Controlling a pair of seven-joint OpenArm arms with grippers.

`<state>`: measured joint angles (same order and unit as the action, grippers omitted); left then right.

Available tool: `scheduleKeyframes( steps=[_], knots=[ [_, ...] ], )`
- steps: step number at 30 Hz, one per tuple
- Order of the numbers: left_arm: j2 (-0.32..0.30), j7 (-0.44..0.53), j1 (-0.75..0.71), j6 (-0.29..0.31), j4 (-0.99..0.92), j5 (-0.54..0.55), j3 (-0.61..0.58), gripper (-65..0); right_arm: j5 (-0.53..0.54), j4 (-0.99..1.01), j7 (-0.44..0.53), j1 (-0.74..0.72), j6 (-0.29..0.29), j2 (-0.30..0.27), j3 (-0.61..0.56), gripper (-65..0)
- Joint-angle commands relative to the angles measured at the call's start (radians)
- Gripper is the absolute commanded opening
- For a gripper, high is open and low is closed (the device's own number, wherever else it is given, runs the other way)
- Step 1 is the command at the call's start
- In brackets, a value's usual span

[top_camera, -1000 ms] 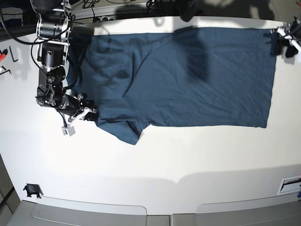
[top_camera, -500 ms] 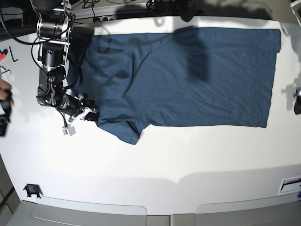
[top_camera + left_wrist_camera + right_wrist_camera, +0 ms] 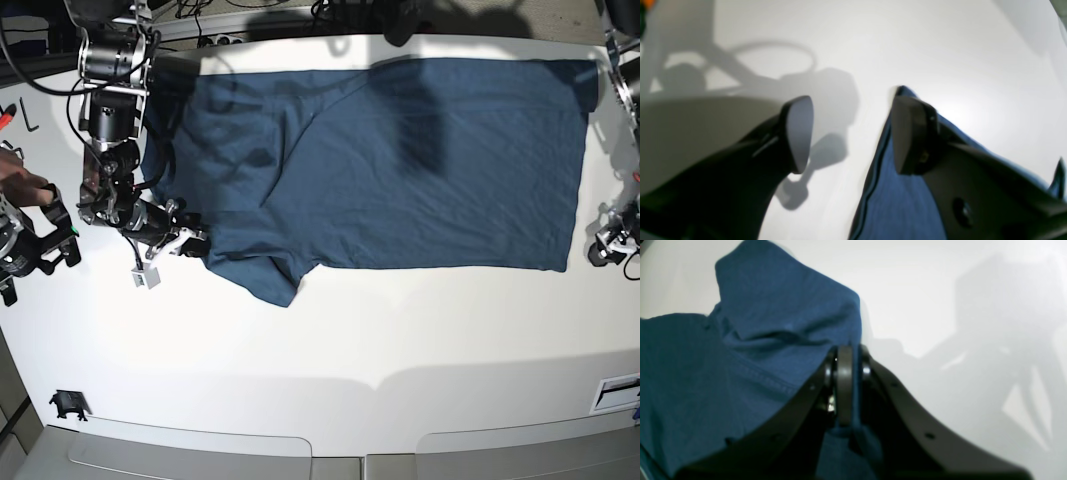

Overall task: Fold the T-shirt properly
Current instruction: 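Grasp the hem with both grippers and fold it toward the collar edge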

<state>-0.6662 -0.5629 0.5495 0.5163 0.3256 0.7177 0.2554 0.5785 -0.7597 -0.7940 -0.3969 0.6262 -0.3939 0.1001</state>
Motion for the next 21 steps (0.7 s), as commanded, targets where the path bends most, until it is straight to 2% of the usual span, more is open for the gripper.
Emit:
scheduleKeyframes(
  steps=[1,9,15,19,21],
  knots=[
    [-0.008,0.021,0.031,0.008,0.005,0.004,0.002,-30.4,-0.018,-0.008,-0.014,-0.016,-0.006,-0.013,0.0,-65.0],
    [0.092,0.011,0.033,0.01,0.005,-0.018,0.002,-30.4,-0.018,-0.008,-0.015,-0.016,-0.006,-0.013,0.0,-65.0],
    [0.111,0.02,0.033,0.01,0.005,-0.063,0.002,-30.8,-0.018,-0.008,-0.014,-0.016,-0.006,-0.013,0.0,-65.0],
    [0.106,0.027,0.033,0.01,0.009,-0.063,0.002,-37.8,-0.017,-0.008,-0.014,-0.016,-0.006,-0.013,0.0,-65.0],
    [0.101,0.04,0.033,0.01,0.009,-0.063,0.002,-46.7,-0.015,-0.008,-0.015,-0.016,-0.006,-0.013,0.0,-65.0]
  ],
)
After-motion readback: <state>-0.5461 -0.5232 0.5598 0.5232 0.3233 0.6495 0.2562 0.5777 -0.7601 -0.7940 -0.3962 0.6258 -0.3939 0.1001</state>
